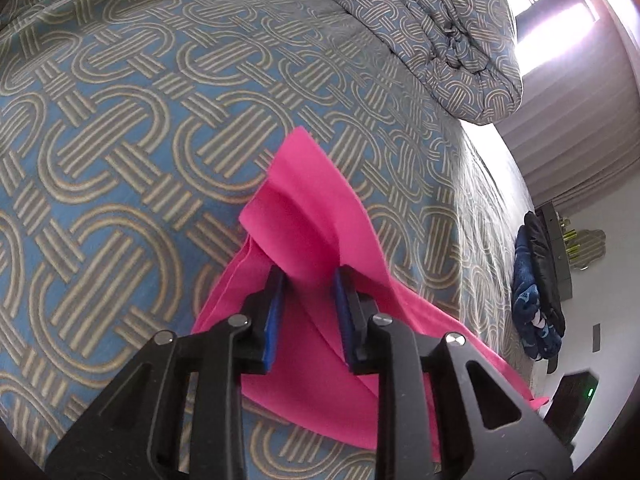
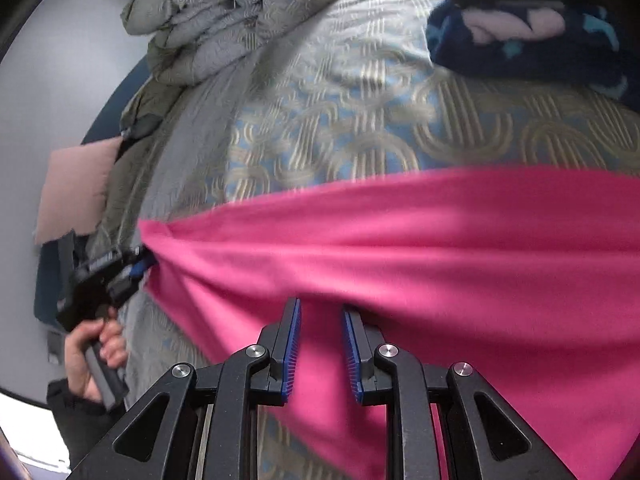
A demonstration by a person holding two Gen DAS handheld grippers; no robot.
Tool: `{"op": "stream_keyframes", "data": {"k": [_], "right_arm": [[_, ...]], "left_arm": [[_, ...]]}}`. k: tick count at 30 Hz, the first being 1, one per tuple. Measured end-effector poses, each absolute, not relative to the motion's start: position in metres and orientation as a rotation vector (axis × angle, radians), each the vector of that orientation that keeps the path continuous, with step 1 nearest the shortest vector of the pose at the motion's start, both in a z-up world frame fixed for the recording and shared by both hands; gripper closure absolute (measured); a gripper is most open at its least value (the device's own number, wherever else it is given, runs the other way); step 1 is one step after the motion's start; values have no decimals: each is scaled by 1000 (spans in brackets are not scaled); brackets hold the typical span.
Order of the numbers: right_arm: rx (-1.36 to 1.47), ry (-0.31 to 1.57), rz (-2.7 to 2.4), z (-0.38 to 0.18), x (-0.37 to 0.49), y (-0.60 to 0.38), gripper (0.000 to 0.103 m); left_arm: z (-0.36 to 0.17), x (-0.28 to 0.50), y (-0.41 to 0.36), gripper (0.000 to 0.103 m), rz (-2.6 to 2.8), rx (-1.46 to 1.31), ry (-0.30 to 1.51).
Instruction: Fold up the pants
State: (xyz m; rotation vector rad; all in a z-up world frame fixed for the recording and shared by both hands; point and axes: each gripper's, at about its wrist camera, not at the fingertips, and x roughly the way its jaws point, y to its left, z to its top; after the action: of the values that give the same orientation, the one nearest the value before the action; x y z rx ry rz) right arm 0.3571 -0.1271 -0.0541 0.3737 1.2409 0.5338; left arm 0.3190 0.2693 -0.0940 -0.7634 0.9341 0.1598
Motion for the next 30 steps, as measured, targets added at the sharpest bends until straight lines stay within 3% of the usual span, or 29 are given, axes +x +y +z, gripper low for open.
{"op": "stream_keyframes", "data": {"k": [8,20,27,30], "right_arm": [[473,1154,434,-37,403,-140,80],[395,1213,700,-32,351,-86,77],[420,1273,683,-60,377,-34,77],[590,1278,594,-79,396,-45,77]], "left_arm": [[-93,315,272,75,157,-779,935],[-96,345,302,72,223,-806,981],[-80,350,306,49,233,-755,998],[-71,332,305,46,217,-749,970]]}}
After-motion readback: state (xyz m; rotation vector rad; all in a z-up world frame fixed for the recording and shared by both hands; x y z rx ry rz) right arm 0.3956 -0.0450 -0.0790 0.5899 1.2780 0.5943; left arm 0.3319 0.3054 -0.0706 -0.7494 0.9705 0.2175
